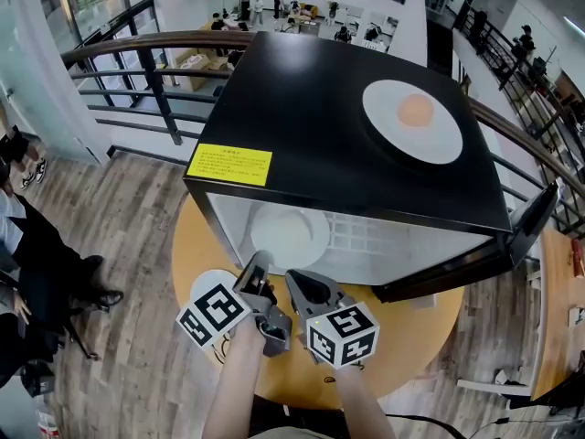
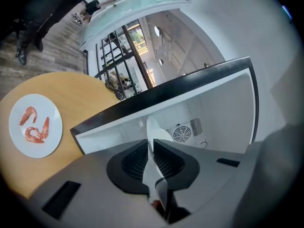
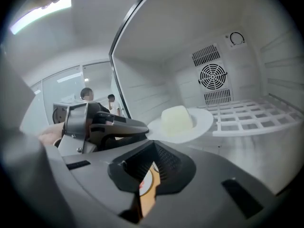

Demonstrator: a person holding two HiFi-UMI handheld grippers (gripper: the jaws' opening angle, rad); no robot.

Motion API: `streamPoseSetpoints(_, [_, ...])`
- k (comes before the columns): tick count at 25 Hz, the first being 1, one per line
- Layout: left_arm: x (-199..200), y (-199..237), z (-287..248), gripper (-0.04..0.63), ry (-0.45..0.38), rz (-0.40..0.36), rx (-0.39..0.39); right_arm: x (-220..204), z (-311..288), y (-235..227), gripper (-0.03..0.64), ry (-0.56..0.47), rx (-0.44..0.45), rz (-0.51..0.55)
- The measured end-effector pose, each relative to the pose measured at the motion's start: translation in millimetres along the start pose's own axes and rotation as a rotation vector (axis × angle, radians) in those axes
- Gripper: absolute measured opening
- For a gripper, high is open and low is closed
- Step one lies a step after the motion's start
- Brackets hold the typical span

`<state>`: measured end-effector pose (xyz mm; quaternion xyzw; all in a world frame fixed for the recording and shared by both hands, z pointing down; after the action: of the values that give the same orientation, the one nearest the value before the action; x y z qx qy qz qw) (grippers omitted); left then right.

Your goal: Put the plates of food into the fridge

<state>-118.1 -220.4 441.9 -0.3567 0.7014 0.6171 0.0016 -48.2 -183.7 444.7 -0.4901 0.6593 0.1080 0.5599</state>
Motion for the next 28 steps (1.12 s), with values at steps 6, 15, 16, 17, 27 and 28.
streamPoseSetpoints(6, [-0.1,-8.1,3.0,0.026,0.039,-0.133,-0.020,13.2,-11.4,-6.1,0.012,-0.017,-0.010,0.015])
streamPoseSetpoints(15, [-14.0,-11.7,16.2,0.025,0.063,-0.289,-0.050,35.3,-30.7,-23.4,0.012,-0.062,-0.055,-0.036])
streamPoseSetpoints(16, [-14.7,-13.0,17.9,0.025,0.052,-0.318,-0.055,36.7,-29.3,-23.0,0.012,-0.073,-0.054,-0.042])
streamPoseSetpoints(17, [-14.4,-15.4,20.1,0.025,0.032,-0.358,-0.063,37.9,-26.3,-21.8,0.012,-0.089,-0.055,-0.043])
streamPoseSetpoints(27, [-21.6,-74.7,57.7,0.025,-0.213,-1.080,-0.059,49.3,55.6,-2.6,0.012,-0.372,-0.159,0.108])
streamPoseSetpoints(28, [-23.0,-77.0,59.0,0.023,-0.218,-1.099,-0.053,50.0,61.6,-2.8,0.012,-0.390,-0.173,0.116])
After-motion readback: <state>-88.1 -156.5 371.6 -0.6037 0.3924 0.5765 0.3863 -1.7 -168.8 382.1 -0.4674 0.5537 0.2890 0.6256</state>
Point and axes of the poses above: the fingertips, and each gripper's own axes: z backward along the fingers, y to its left, x out of its top, the point moved 1 cm from there along z, backward along the fingers, and after that the axes turned 7 degrees about -z, right-handed, at the moved point
